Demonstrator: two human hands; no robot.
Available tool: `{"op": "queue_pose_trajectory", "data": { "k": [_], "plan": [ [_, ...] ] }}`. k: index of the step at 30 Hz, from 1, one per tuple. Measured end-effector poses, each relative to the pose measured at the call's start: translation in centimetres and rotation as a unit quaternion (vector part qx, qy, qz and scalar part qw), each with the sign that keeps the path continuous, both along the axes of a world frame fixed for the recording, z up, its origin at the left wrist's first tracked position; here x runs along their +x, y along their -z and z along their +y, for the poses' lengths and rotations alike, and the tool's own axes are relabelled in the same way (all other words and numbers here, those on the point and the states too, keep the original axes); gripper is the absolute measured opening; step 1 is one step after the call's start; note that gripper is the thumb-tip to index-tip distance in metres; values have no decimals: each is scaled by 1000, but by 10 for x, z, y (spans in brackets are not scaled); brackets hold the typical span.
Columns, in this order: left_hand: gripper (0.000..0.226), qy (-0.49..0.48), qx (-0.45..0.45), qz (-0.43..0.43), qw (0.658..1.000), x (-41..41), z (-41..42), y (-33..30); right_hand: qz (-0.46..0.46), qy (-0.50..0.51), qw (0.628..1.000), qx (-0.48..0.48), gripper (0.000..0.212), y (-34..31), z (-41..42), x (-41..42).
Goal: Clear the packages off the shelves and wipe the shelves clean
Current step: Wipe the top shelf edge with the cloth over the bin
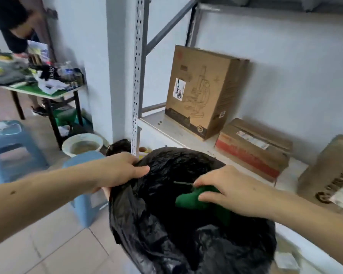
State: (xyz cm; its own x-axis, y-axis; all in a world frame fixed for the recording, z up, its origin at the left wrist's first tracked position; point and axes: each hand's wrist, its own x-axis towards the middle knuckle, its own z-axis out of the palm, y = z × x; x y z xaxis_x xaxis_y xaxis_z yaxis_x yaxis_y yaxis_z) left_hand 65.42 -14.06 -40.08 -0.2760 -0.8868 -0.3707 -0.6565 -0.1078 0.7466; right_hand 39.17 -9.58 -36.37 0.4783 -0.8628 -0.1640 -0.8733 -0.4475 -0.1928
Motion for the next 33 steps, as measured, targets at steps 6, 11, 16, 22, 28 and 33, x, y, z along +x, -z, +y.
{"op": "queue_pose_trajectory", "data": {
  "k": [6,11,16,22,28,33],
  "plan": [
    [27,-14,-1,-46,999,85,-32,89,-31,106,986,126,55,87,-46,71],
    [30,-17,-5,-110,994,123,-52,160,-109,183,951,226,19,152,-88,118],
    [31,-54,23,-107,993,145,-77,241,-114,241,910,317,21,238,-121,155],
    [34,-97,64,-121,986,167,-134,344,-215,293,889,280,23,329,-184,189],
    [37,-138,67,-134,979,188,-201,448,-234,322,871,288,39,417,-268,216],
    [35,-176,91,-103,975,207,-241,532,-202,323,876,296,49,497,-322,246]
  ]
}}
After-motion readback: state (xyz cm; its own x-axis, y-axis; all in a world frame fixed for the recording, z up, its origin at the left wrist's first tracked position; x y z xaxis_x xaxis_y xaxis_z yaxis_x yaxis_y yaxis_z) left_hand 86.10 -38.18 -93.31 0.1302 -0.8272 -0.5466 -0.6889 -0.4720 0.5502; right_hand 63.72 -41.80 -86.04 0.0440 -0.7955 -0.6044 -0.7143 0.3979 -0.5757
